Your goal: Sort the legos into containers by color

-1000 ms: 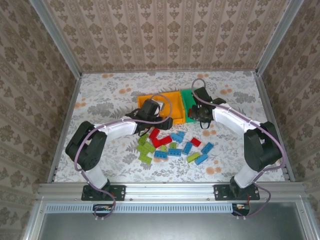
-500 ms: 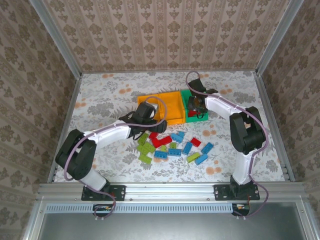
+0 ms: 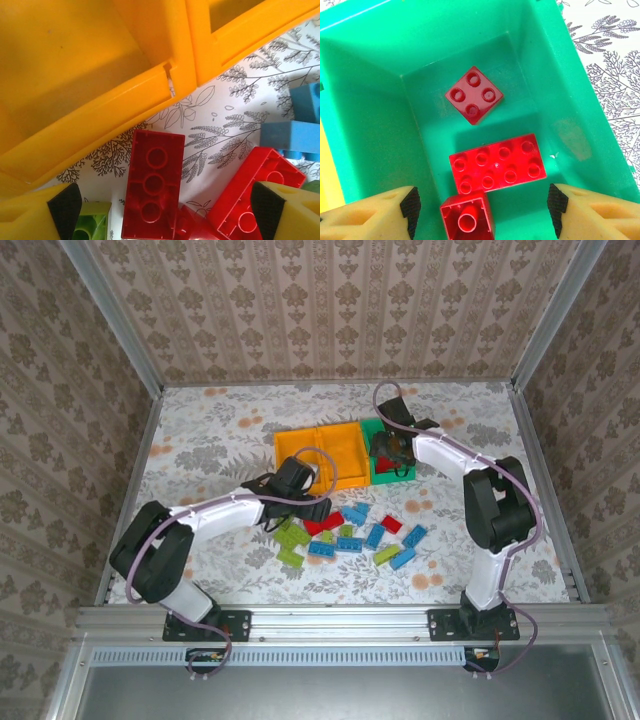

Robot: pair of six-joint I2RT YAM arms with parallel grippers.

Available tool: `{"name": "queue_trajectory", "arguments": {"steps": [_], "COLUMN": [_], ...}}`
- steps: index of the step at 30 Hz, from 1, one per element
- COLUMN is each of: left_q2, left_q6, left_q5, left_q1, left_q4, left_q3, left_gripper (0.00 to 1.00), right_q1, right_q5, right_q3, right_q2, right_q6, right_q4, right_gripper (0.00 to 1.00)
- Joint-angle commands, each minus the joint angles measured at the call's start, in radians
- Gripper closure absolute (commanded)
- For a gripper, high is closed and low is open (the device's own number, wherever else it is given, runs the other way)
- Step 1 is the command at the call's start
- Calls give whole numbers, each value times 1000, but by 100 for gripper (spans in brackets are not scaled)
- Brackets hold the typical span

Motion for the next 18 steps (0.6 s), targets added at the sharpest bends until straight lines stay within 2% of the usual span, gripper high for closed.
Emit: {"name": "queue_trajectory", "arguments": {"steps": [1,10,18], "left_q2": [55,154,196], "left_q6": [6,-26,-11], "left_q5": [11,18,16], "left_q1": [-2,7,13], "left_q4": [-51,-47,-73], "left_q3": [40,95,122], "left_gripper": [11,20,41], "right_q1": [-1,-12,-59], "right_q5": [1,104,108], "right_q3": [-19,-61,-103], "right_q2": [-61,-149,-165], "right_q6": [6,-36,-25], "right_q4": [5,10,-15], "right_gripper": [28,26,26]}}
